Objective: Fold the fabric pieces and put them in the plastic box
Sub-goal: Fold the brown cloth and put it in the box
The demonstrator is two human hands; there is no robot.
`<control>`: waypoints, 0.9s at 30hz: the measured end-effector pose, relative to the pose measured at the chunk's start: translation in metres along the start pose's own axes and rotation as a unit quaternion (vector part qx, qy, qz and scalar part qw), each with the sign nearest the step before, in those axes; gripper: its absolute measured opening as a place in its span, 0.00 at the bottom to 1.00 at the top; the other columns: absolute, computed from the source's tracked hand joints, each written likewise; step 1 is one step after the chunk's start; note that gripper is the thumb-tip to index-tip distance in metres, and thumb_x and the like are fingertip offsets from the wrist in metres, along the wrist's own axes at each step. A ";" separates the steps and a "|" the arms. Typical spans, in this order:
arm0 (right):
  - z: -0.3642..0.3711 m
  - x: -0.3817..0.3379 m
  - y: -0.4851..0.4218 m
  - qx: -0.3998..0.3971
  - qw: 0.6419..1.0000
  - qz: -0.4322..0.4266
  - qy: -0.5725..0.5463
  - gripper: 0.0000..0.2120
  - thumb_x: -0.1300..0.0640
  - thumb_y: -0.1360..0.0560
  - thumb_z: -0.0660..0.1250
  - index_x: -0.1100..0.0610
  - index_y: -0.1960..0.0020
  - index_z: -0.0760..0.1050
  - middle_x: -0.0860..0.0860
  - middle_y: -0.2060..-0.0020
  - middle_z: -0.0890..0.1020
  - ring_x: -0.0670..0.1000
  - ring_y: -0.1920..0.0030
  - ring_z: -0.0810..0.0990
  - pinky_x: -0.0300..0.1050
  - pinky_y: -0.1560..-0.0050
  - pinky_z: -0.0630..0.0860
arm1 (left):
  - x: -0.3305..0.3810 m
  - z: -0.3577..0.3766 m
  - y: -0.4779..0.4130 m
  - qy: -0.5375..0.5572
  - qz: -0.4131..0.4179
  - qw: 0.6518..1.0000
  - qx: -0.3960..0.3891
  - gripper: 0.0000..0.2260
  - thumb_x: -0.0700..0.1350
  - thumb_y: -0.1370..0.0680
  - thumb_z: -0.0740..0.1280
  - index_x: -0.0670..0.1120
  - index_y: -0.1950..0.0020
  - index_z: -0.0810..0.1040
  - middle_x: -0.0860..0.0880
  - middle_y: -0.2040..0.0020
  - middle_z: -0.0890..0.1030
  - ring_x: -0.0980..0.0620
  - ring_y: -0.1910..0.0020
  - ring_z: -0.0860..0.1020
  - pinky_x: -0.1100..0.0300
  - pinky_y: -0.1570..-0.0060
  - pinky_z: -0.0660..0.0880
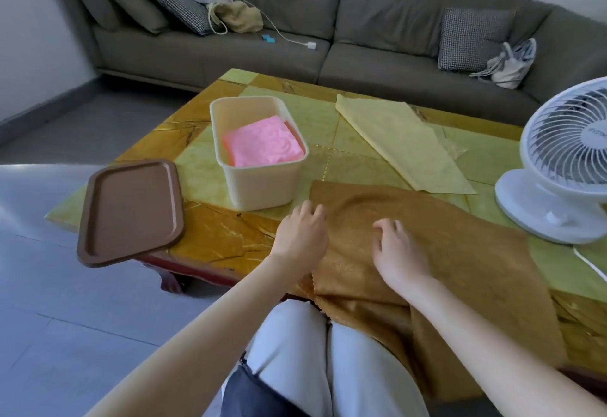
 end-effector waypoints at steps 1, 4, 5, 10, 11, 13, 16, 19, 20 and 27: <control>0.002 0.022 0.008 -0.021 0.999 0.036 0.020 0.16 0.53 0.19 0.55 0.55 0.34 0.66 0.53 0.38 0.70 0.56 0.43 0.75 0.50 0.47 0.75 | 0.002 0.015 0.002 0.009 -0.022 0.999 -0.044 0.14 0.46 0.21 0.58 0.45 0.37 0.68 0.45 0.42 0.70 0.45 0.43 0.72 0.55 0.50 0.71; 0.010 0.086 0.032 -0.093 0.987 0.111 0.067 0.21 0.47 0.19 0.53 0.56 0.30 0.63 0.55 0.35 0.69 0.58 0.39 0.73 0.50 0.41 0.73 | 0.015 0.056 0.005 0.002 -0.041 0.984 -0.173 0.22 0.51 0.22 0.61 0.46 0.31 0.63 0.45 0.37 0.67 0.44 0.39 0.71 0.54 0.51 0.72; 0.015 0.094 0.036 -0.113 0.986 0.108 0.065 0.23 0.46 0.19 0.53 0.56 0.28 0.61 0.55 0.32 0.68 0.58 0.36 0.71 0.51 0.37 0.71 | 0.013 0.063 0.006 0.005 -0.042 0.980 -0.192 0.24 0.52 0.23 0.63 0.46 0.30 0.62 0.45 0.36 0.66 0.43 0.38 0.71 0.53 0.51 0.73; 0.021 0.122 0.039 -0.132 0.984 0.110 -0.032 0.28 0.44 0.22 0.58 0.55 0.27 0.57 0.55 0.29 0.65 0.57 0.30 0.65 0.54 0.30 0.65 | 0.021 0.076 -0.007 0.002 -0.032 0.976 -0.213 0.24 0.50 0.22 0.62 0.49 0.27 0.62 0.47 0.31 0.64 0.45 0.36 0.70 0.51 0.44 0.74; 0.019 0.126 0.034 -0.126 0.984 0.116 -0.038 0.27 0.44 0.22 0.59 0.55 0.28 0.58 0.55 0.30 0.66 0.57 0.31 0.66 0.54 0.31 0.65 | 0.022 0.075 -0.010 -0.005 -0.036 0.976 -0.212 0.23 0.50 0.22 0.62 0.48 0.28 0.63 0.47 0.31 0.65 0.45 0.35 0.70 0.51 0.43 0.74; 0.016 0.130 0.023 -0.115 0.986 0.116 -0.038 0.25 0.44 0.22 0.60 0.56 0.30 0.61 0.56 0.32 0.68 0.58 0.31 0.66 0.55 0.31 0.65 | 0.022 0.068 -0.017 -0.002 -0.054 0.982 -0.180 0.18 0.46 0.21 0.61 0.45 0.32 0.67 0.46 0.34 0.68 0.44 0.37 0.71 0.51 0.46 0.74; 0.011 0.132 0.006 -0.095 0.988 0.113 -0.041 0.22 0.46 0.22 0.61 0.57 0.33 0.64 0.57 0.35 0.70 0.59 0.33 0.67 0.56 0.32 0.64 | 0.042 0.054 -0.020 0.037 -0.016 0.992 -0.116 0.13 0.43 0.22 0.59 0.43 0.38 0.70 0.45 0.39 0.70 0.43 0.41 0.72 0.50 0.46 0.72; 0.011 0.131 -0.002 -0.096 0.989 0.105 -0.032 0.22 0.47 0.22 0.61 0.57 0.33 0.66 0.56 0.35 0.70 0.57 0.34 0.68 0.56 0.33 0.65 | 0.082 0.053 -0.002 0.067 0.112 0.985 -0.117 0.11 0.45 0.23 0.62 0.47 0.41 0.74 0.48 0.44 0.74 0.47 0.42 0.70 0.57 0.45 0.67; 0.010 0.129 -0.001 -0.090 0.991 0.099 -0.023 0.21 0.48 0.21 0.60 0.57 0.33 0.66 0.56 0.33 0.68 0.57 0.33 0.67 0.55 0.32 0.65 | 0.092 0.059 0.007 0.068 0.144 0.977 -0.143 0.11 0.46 0.23 0.62 0.48 0.42 0.75 0.49 0.46 0.75 0.48 0.42 0.71 0.58 0.45 0.66; 0.001 0.101 0.063 0.025 0.995 -0.005 -0.098 0.10 0.54 0.21 0.60 0.55 0.41 0.69 0.49 0.42 0.69 0.51 0.48 0.74 0.44 0.49 0.73 | 0.096 0.087 0.042 -0.017 0.213 0.944 -0.250 0.21 0.45 0.28 0.68 0.55 0.36 0.70 0.53 0.39 0.68 0.52 0.37 0.66 0.57 0.38 0.64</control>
Point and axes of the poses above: each hand's wrist, its own y-axis away from the middle knuckle, its own z-axis out of the palm, x = y × z, the point moved 9 cm from there along -y, towards the middle knuckle
